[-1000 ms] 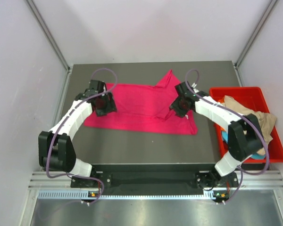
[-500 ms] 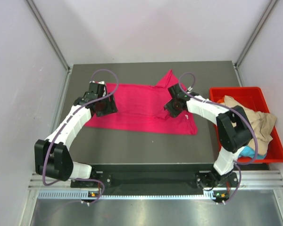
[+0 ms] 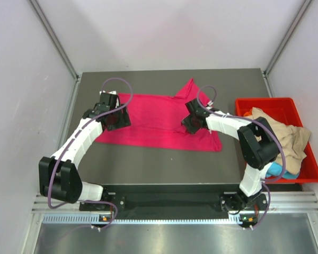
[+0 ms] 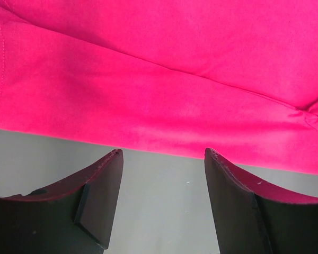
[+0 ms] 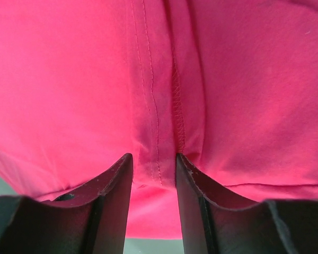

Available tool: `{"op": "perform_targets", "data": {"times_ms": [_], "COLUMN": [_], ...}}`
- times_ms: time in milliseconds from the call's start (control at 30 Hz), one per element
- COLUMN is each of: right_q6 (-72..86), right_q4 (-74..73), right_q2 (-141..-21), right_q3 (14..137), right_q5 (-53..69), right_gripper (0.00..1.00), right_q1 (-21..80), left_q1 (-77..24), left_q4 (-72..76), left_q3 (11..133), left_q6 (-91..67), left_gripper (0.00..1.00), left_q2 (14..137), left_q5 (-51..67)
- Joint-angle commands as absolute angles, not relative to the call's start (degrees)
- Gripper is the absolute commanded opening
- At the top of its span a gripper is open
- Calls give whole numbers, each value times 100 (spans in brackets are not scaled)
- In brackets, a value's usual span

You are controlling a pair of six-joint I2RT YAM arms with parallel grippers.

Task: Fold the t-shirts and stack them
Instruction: Fold the tshirt

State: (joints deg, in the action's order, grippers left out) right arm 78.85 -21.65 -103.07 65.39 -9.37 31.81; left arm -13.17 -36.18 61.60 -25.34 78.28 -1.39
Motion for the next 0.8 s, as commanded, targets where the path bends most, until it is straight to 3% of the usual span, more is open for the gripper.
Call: {"op": "perform_targets", "data": {"times_ms": [0, 167, 367, 633, 767], "right_q6": [8042, 7823, 7085, 5363, 4774], "right_q4": [-1609, -880, -738, -2607, -3145], "right_q2": [-10354, -10318, -10782, -11996, -12419], "right_q3": [6425, 6345, 7082, 9550, 10063], "right_q5": [-1020, -1020, -932, -572, -422], "right_gripper": [38, 38, 38, 39, 39], "right_q1": [3296, 3340, 3349, 3331, 3322], "left_q1": [-1310, -1310, -1310, -1310, -1310], "left_q4": [-3445, -3437, -3419, -3393, -3392], "left_q3": [6319, 6311, 6302, 6214, 6231], "left_q6": [-2522, -2531, -2549, -2549, -2566], "left_gripper": [68, 68, 68, 68, 68], "left_q2": [7761, 7752, 7770, 7761, 7796], "left_q5": [-299, -316, -299, -264, -237]}}
